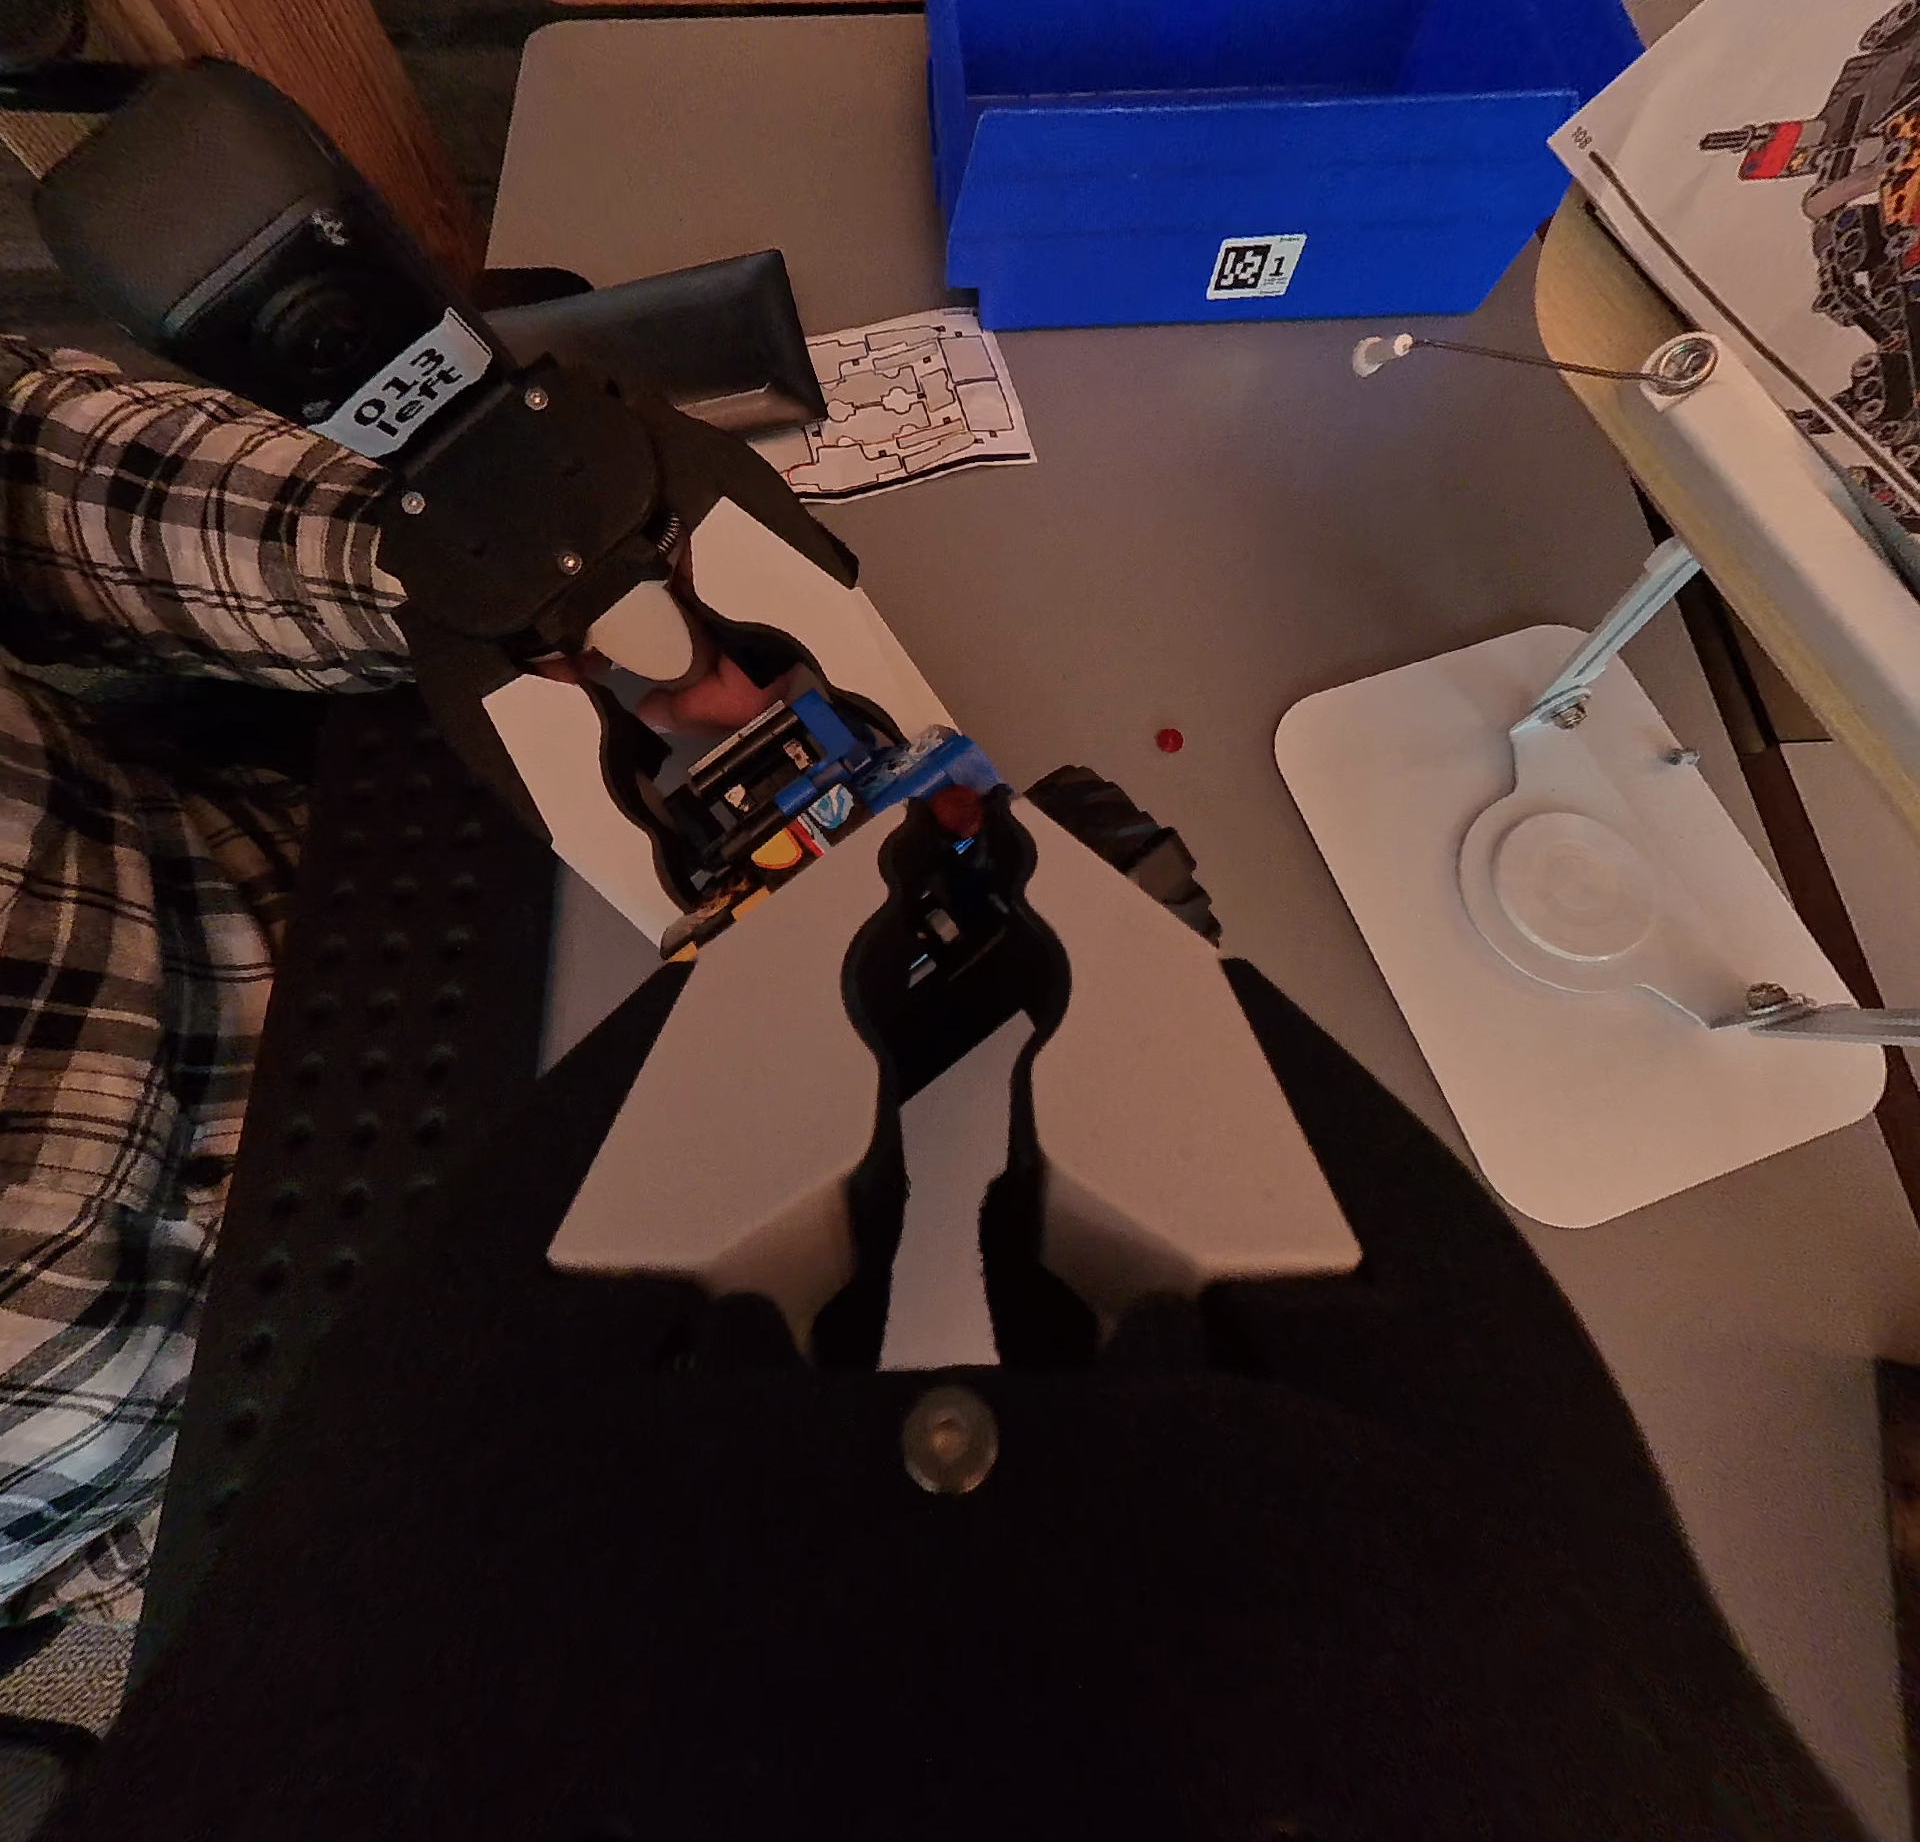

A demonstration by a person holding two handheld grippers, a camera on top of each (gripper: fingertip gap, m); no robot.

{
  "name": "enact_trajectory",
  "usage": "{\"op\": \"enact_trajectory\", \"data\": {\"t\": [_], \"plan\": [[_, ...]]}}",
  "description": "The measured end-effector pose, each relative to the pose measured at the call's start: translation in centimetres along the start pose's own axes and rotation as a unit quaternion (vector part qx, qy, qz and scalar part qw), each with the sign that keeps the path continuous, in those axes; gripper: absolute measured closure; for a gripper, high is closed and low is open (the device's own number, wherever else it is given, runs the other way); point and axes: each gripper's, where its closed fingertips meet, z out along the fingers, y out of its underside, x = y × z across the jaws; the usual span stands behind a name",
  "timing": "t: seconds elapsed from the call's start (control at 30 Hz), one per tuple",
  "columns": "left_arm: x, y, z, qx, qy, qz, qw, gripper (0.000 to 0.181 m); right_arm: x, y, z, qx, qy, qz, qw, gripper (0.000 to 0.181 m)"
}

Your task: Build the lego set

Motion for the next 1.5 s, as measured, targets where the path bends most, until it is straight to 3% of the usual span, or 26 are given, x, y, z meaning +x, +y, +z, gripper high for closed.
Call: {"op": "enact_trajectory", "data": {"t": [0.37, 0.5, 1.0, 1.23, 1.5], "plan": [[-0.1, 0.0, 0.0, 0.002, 0.001, -0.004, 1.000, 0.106, 0.2, -0.3, -0.6, 0.020, 0.024, -0.013, 0.999, 0.167], [0.0, 0.0, 0.0, 0.002, 0.001, -0.004, 1.000, 0.106, -0.1, -0.8, -1.0, 0.034, 0.030, -0.028, 0.999, 0.181], [-0.1, 0.2, 0.0, 0.003, 0.002, -0.010, 1.000, 0.106, 0.1, -0.2, -0.1, -0.006, 0.031, -0.014, 0.999, 0.181], [-0.1, 0.2, 0.1, 0.000, 0.004, -0.012, 1.000, 0.106, 0.6, 0.2, 0.2, -0.026, -0.016, 0.041, 0.999, 0.181], [-0.4, 0.5, 0.1, -0.003, 0.006, -0.025, 1.000, 0.106, 0.9, 0.1, 0.8, -0.053, -0.020, 0.026, 0.998, 0.181]]}}
